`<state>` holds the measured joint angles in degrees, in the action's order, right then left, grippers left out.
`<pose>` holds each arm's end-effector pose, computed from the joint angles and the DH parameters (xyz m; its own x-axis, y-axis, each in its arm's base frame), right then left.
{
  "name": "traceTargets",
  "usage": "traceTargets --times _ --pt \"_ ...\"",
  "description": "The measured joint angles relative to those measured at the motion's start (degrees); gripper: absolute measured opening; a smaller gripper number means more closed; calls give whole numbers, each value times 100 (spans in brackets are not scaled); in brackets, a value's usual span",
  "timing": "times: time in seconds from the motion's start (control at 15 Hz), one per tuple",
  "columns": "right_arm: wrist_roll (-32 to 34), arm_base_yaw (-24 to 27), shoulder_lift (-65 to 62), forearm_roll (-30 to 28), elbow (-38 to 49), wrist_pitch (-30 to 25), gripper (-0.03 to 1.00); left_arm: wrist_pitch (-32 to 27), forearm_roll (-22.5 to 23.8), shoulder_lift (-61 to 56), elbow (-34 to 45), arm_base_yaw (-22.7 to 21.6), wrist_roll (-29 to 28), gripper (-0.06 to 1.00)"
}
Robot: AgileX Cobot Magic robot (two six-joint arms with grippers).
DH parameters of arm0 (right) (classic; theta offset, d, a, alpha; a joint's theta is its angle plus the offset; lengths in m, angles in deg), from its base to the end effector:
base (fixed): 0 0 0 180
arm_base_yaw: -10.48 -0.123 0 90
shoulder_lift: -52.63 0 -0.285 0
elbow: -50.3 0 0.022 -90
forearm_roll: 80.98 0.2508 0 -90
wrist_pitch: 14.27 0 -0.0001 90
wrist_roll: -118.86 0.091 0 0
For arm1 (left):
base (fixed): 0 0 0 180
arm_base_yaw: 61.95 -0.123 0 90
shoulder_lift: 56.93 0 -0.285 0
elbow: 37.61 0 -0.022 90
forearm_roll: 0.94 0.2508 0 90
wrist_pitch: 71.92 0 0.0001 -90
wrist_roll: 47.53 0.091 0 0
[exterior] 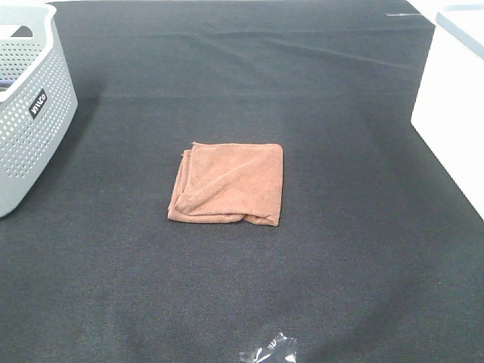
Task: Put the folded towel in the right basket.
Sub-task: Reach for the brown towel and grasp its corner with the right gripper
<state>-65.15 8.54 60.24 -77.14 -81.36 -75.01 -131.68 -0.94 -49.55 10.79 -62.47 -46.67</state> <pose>-0.0060 0.0051 0.2786 -0.4445 -0.0522 -0.8942 -0.1026 0.9947 -0.0071 -0.0056 -0.0001 0.2795 -0.4312 0.0111 -0.9022 -0.0026 0.9999 0.0135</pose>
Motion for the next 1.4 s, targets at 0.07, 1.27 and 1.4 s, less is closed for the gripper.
traceTargets --times 0.07,1.27,1.4 --pt "0 0 0 0 0 0 97 0 0 0 0 0 0 98" --pt "0 0 0 40 0 0 97 0 0 0 0 0 0 98" --pt "0 0 0 40 0 0 97 0 0 0 0 0 0 98"
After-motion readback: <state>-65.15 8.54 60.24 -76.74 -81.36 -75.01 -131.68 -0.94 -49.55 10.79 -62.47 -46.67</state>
